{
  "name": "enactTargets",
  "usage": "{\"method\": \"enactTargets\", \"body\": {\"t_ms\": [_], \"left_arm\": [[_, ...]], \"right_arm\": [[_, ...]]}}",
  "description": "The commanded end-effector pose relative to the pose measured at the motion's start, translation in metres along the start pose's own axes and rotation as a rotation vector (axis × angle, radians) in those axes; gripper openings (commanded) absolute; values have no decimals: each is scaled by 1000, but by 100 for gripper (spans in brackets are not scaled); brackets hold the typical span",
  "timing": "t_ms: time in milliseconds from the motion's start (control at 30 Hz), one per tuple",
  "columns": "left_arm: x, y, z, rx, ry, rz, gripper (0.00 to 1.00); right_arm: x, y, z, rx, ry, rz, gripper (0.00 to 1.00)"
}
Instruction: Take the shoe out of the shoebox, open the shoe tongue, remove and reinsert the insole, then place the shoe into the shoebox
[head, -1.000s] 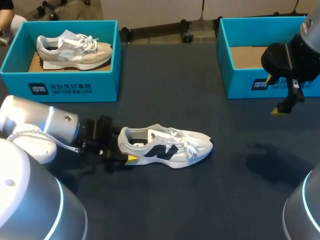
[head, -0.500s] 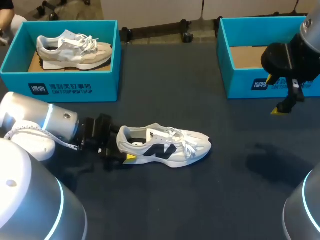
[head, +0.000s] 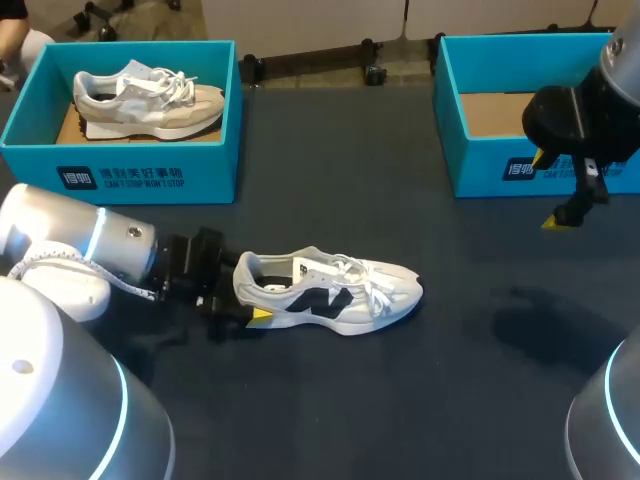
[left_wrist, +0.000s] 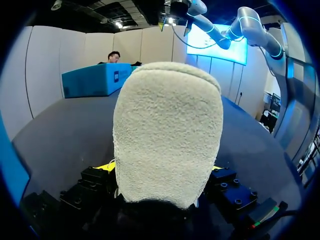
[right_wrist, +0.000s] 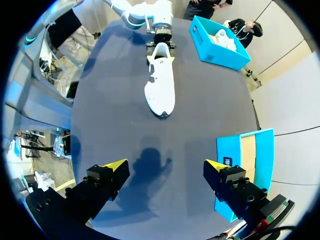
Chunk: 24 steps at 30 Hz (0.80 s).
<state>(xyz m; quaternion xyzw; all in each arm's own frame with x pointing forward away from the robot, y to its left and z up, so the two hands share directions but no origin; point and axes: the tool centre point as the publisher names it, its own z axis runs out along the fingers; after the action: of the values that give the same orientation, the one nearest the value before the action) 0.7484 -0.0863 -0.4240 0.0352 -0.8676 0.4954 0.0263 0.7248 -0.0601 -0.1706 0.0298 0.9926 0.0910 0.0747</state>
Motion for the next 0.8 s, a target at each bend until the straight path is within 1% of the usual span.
{"method": "enactTargets", "body": {"t_ms": [33, 67, 100, 133, 167, 233, 267, 300, 333, 367, 400, 467, 533, 567, 700, 800], "left_arm": [[-1, 0, -1, -4, 0, -1, 0], [-1, 0, -1, -4, 0, -1, 0], [-1, 0, -1, -4, 0, -1, 0], [-1, 0, -1, -4, 0, -1, 0], [-1, 0, -1, -4, 0, -1, 0], [-1, 0, -1, -4, 0, -1, 0], [-1, 0, -1, -4, 0, -1, 0], [-1, 0, -1, -4, 0, -1, 0], [-1, 0, -1, -4, 0, -1, 0], [-1, 0, -1, -4, 0, -1, 0], [-1, 0, -1, -4, 0, -1, 0], [-1, 0, -1, -4, 0, -1, 0], [-1, 0, -1, -4, 0, -1, 0], [-1, 0, -1, -4, 0, -1, 0], [-1, 0, -1, -4, 0, -1, 0], [-1, 0, -1, -4, 0, -1, 0]], "right_arm": [[-6, 2, 4, -27, -20, 100, 100], [-9, 5, 4, -24, -4, 181, 100], [-12, 8, 4, -18, -16, 202, 100], [-14, 12, 3, -37, -22, 221, 100], [-15, 14, 2, -37, -21, 268, 100], [-17, 16, 0, -32, -27, 284, 100], [-18, 21, -1, -33, -14, 353, 100], [-19, 22, -2, -33, -15, 354, 100], [-19, 27, -2, 17, 10, 418, 100], [-19, 30, -2, 26, 12, 429, 100], [-19, 35, -2, 15, 16, 475, 100], [-19, 41, 0, 17, 20, 524, 100], [-19, 48, 2, 35, 32, 559, 100], [-20, 54, 5, 25, 29, 584, 100], [-21, 68, 12, 36, 15, 669, 100], [-21, 82, 18, 7, -12, 731, 100]]}}
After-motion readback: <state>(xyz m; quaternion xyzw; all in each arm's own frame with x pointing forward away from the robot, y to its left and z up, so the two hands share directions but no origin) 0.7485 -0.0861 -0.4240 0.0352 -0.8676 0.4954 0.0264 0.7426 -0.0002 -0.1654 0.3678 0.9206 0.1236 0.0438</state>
